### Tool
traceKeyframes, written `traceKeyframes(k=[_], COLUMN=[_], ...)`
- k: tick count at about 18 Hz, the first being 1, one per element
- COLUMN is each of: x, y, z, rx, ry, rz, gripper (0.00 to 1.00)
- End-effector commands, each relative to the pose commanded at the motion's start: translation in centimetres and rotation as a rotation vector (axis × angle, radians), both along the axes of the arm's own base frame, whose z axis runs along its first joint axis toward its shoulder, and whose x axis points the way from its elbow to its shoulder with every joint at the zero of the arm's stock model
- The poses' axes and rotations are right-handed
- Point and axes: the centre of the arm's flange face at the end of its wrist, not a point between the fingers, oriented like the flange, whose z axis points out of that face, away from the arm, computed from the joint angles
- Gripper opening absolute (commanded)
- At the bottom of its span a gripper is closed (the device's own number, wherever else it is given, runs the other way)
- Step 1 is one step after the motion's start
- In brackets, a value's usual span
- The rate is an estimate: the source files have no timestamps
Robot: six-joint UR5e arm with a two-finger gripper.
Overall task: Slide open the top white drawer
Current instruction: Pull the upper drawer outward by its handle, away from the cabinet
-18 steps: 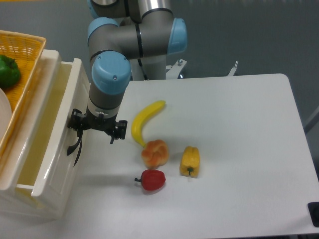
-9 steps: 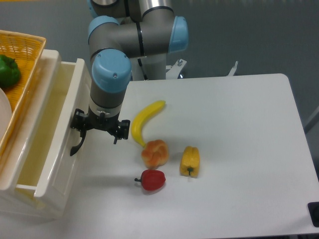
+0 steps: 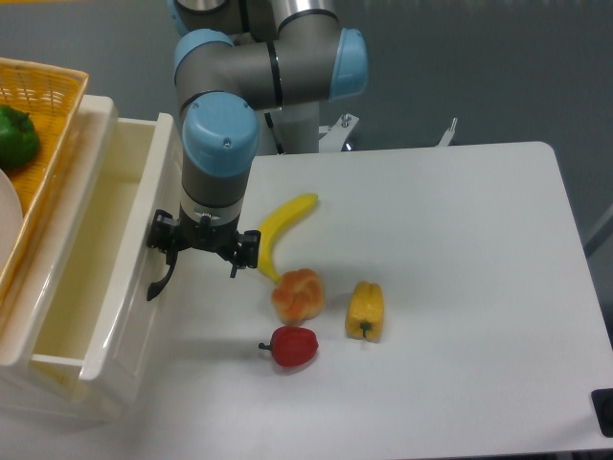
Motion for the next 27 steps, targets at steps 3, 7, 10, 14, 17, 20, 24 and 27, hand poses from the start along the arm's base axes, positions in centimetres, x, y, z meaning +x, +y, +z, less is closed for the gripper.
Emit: traceKeyframes(k=[3,7,10,14,17,20,24,27], x=[-0.4,-1.2,-1.5,-2.5,-3.2,-3.9,-4.2,-4.8], y=[-0.2,-0.5,-0.7,-1.2,-1.6,-1.9,-2.0,-2.3], z=[0.0,0.0,0.1,0.2,0.2,0.1,0.1,0.2], rx=[0.0,0.004,0.007,0.01,0.011,0.011,0.011,0.015], ry=[0.0,0.005,0.008,0.011,0.013,0.013,0.015,0.019], rz=[0.006,-0.008,-0.011,0.003,-0.003,0.004,0.004,0.006], gripper=[1.0,1.0,1.0,1.0,1.0,1.0,1.0,1.0])
